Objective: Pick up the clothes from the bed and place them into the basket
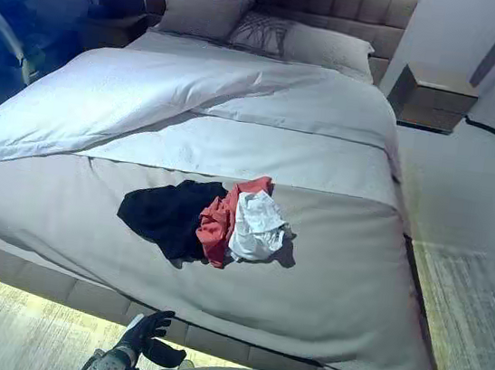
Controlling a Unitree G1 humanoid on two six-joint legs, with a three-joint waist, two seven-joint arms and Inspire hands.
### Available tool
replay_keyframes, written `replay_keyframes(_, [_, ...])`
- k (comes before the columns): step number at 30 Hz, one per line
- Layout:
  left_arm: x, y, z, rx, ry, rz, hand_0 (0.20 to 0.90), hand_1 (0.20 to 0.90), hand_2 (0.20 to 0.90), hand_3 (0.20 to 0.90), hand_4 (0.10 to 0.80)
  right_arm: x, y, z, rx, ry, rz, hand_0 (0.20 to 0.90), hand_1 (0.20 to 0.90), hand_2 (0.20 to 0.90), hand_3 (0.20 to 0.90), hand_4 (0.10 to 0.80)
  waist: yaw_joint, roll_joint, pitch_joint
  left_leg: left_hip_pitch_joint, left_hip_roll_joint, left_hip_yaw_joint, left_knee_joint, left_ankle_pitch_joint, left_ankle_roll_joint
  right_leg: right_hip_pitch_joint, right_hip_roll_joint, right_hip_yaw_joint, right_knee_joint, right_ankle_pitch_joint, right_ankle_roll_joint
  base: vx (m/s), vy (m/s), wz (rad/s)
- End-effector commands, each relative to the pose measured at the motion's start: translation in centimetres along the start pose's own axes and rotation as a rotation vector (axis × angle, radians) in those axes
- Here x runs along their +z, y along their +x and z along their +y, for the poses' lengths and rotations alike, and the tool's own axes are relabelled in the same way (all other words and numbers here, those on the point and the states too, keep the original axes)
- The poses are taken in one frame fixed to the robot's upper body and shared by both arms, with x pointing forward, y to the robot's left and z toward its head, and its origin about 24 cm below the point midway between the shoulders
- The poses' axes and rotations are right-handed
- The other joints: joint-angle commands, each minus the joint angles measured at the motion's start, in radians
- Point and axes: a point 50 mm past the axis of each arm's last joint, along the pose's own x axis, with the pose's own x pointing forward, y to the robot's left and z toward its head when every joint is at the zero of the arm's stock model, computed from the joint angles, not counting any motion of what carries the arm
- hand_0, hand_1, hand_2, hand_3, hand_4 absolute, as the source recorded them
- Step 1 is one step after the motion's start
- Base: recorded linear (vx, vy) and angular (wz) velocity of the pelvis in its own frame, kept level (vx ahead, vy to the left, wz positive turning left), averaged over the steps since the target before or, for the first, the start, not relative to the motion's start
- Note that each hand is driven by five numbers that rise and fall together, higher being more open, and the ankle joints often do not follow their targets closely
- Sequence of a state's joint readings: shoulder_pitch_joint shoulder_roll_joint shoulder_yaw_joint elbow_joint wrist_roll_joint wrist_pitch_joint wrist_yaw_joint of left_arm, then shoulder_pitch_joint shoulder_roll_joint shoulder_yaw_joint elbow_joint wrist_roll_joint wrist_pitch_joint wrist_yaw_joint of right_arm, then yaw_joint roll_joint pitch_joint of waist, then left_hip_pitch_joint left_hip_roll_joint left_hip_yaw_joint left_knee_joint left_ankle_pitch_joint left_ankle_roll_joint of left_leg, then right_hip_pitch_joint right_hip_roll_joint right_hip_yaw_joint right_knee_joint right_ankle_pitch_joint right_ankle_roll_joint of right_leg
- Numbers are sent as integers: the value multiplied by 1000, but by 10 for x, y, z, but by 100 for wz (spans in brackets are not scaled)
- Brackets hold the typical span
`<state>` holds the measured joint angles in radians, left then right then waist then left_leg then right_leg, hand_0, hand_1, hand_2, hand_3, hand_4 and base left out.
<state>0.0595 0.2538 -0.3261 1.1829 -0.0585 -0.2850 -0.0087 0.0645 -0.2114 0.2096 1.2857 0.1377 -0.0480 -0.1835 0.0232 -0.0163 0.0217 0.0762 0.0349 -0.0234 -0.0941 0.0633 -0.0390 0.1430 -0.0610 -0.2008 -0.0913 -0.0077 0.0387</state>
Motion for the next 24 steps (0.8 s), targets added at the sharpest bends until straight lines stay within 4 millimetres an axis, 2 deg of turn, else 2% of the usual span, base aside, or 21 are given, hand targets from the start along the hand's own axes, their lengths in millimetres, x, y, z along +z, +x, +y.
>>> replay_keyframes(1, [38,13,5,-14,-26,-109,900,900,900,900,800,21,3,-3,-17,4,-48,900,900,900,900,800,12,10,22,42,-17,116,7,-96,8,-9,-43,-12,24,30,81,0,0,0])
replay_keyframes(14, [22,11,7,28,-29,-15,900,900,900,900,800,23,4,-9,-61,71,-66,900,900,900,900,800,10,1,16,49,-16,123,7,-96,13,-6,-38,-2,26,34,81,0,0,0])
replay_keyframes(19, [17,9,8,34,-21,2,900,900,900,900,800,37,4,-14,-88,112,-142,900,900,900,900,800,16,-7,17,51,-17,120,7,-96,13,-2,-35,-1,21,38,81,7,-7,0])
replay_keyframes(24, [14,7,12,36,16,12,900,900,900,900,800,62,3,-28,-163,94,-271,900,900,900,900,800,31,-18,17,47,-14,115,7,-93,12,-3,-34,-5,22,43,85,52,-52,1])
